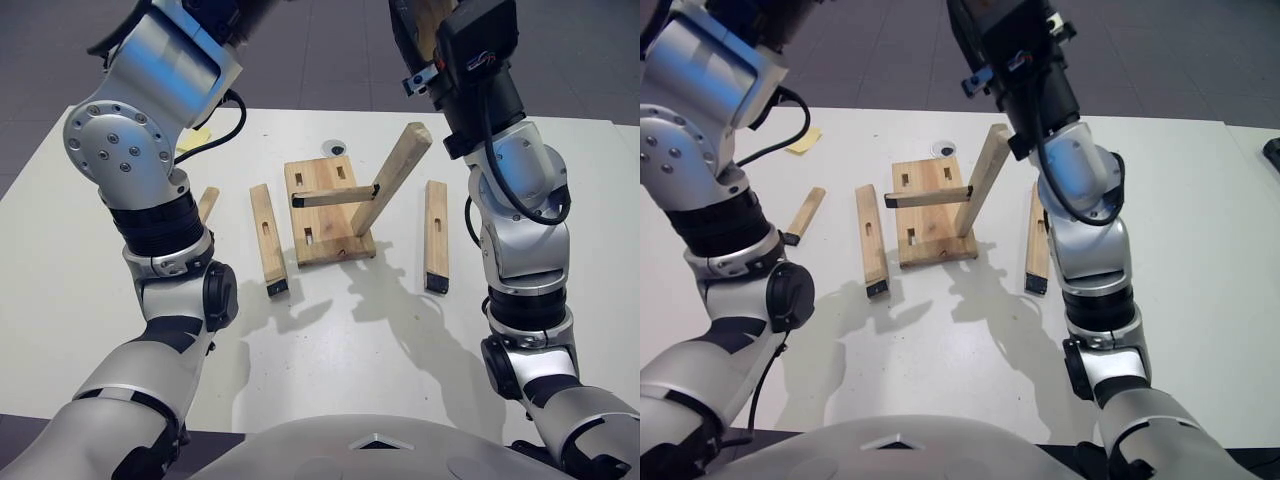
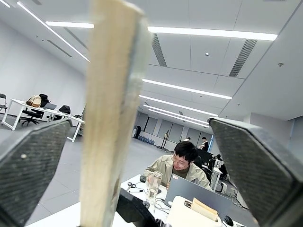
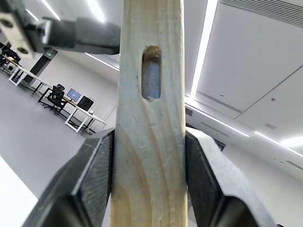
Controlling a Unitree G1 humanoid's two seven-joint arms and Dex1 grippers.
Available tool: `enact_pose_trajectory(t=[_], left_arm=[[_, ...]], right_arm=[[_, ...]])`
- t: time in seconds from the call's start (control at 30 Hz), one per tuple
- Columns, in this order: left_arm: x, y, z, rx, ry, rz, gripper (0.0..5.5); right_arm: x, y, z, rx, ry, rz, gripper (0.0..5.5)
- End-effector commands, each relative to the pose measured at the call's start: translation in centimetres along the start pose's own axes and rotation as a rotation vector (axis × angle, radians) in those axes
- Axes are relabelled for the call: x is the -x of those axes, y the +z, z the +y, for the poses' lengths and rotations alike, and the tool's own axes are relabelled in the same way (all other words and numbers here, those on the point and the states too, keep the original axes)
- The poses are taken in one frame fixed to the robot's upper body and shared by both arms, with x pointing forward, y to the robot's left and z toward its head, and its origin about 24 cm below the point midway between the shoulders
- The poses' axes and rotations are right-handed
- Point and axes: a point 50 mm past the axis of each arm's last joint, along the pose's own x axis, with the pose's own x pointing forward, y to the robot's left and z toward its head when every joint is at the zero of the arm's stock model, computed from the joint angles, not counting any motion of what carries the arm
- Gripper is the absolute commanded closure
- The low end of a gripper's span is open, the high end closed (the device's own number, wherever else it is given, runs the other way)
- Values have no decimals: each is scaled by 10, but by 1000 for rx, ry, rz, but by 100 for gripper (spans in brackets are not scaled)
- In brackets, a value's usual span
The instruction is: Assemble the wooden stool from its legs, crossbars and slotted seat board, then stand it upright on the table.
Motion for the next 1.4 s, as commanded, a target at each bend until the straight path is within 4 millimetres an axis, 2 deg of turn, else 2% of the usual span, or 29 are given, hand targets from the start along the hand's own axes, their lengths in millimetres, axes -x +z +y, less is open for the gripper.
enact_pose_trajectory(t=[0.03, 0.4, 0.7, 1.1, 1.13, 1.3, 1.4], left_arm=[[-2, 5, -2, 5, -22, -16, 30], [5, -4, 8, -38, 38, -24, 209], [10, -11, 14, -82, 50, -24, 361], [21, -17, 25, -152, 32, -61, 389], [23, -17, 25, -161, 27, -77, 389], [29, -17, 26, -218, 26, -122, 442], [31, -16, 30, -284, 62, -133, 446]], right_arm=[[2, -4, 4, 2, 25, 14, 345], [6, -19, 12, -12, 81, 75, 346], [1, -27, 13, -26, 79, 92, 346], [-2, -35, 15, -72, 67, 153, 346], [-2, -37, 16, -71, 66, 161, 310], [-3, -40, 13, -67, 38, 189, 236], [-4, -42, 11, -54, 27, 199, 189]])
